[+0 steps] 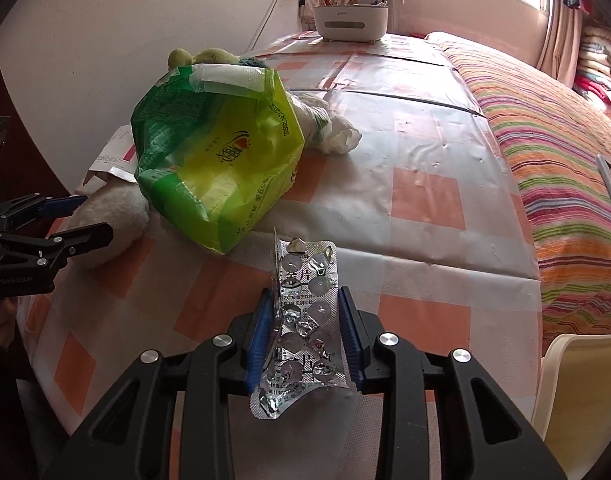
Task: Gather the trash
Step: 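Grasp the white fluffy pad with the left tool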
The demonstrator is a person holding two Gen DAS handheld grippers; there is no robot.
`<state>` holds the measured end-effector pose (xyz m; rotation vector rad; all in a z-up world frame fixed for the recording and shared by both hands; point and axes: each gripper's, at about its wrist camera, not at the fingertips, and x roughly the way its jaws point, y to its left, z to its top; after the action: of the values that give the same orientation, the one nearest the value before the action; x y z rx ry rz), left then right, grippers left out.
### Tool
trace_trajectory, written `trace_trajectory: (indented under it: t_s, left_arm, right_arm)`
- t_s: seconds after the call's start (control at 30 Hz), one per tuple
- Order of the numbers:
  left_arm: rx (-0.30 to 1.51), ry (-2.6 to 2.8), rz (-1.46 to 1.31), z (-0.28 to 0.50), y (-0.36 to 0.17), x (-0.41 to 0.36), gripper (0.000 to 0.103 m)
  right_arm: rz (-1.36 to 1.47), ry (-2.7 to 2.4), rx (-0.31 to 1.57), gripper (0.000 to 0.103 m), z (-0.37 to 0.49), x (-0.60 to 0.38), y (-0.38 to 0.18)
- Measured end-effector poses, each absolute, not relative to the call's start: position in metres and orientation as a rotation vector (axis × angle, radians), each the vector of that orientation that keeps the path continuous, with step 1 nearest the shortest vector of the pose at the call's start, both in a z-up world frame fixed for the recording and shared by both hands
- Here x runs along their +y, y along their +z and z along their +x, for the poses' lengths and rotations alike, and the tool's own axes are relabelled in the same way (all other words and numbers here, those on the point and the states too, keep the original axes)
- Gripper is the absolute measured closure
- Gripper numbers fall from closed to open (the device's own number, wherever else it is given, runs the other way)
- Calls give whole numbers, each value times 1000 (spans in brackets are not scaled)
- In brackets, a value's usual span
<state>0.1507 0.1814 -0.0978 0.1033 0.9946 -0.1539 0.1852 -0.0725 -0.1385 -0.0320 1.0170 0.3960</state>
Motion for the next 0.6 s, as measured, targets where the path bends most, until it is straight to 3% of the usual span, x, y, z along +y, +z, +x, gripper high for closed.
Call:
trace_trajectory:
  t_s: [0.3, 0.6]
  left_arm:
    - [963, -135, 104, 148, -93, 173, 59]
    - [922, -156, 124, 136, -83, 158, 65]
  right_arm:
    - [27, 376, 986, 71, 186, -89, -131]
    - [56, 368, 958, 71, 180, -101, -125]
